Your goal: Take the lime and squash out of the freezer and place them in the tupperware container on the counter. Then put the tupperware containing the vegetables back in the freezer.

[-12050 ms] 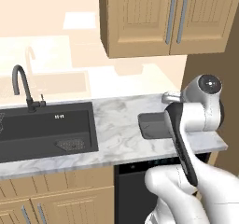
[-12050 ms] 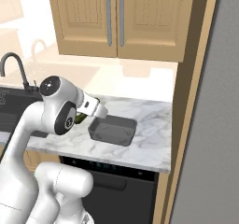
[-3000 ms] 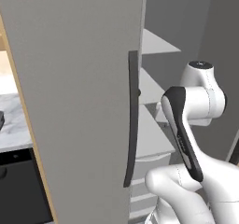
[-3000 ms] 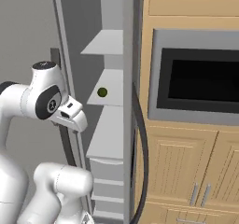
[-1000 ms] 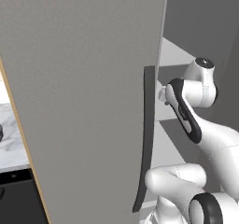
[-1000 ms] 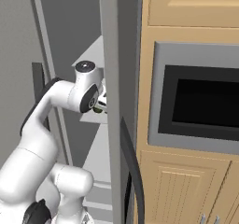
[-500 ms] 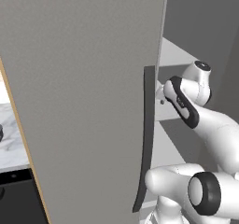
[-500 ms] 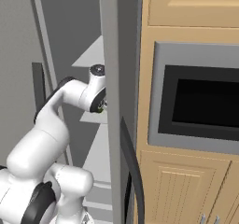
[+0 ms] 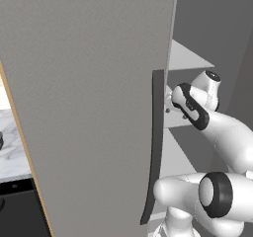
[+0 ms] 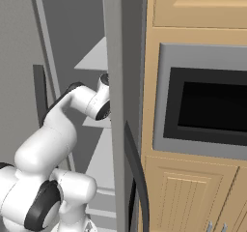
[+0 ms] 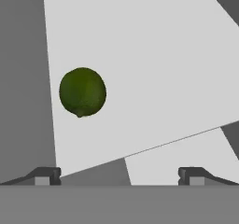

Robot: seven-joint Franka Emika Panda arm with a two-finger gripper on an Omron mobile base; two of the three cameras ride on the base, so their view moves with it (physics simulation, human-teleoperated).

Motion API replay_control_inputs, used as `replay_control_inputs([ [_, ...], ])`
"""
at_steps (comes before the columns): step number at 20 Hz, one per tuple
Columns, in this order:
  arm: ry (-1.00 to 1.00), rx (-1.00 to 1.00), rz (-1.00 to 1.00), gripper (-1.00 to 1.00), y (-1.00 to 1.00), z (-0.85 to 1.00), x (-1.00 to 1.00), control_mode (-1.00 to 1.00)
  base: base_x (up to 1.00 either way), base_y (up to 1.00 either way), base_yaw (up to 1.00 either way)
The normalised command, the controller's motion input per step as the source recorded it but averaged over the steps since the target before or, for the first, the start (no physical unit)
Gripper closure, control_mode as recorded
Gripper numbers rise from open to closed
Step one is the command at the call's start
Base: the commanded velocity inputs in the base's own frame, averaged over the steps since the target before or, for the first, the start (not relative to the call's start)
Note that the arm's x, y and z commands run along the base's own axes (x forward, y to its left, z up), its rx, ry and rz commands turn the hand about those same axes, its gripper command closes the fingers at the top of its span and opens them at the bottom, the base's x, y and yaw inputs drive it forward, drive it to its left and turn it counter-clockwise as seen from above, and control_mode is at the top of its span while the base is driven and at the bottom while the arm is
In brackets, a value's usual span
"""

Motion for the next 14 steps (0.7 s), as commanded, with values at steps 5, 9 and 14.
replay_control_inputs([
  [5,0.0,0.02,0.0,-1.0,0.2,-0.09,0.23,-1.0,0.0,0.0,0.0],
  [9,0.0,0.01,0.0,-1.0,0.15,-0.03,0.29,-1.0,0.0,0.0,0.0],
  [14,0.0,0.04,0.0,-1.0,0.01,-0.07,0.3,-1.0,0.0,0.0,0.0],
])
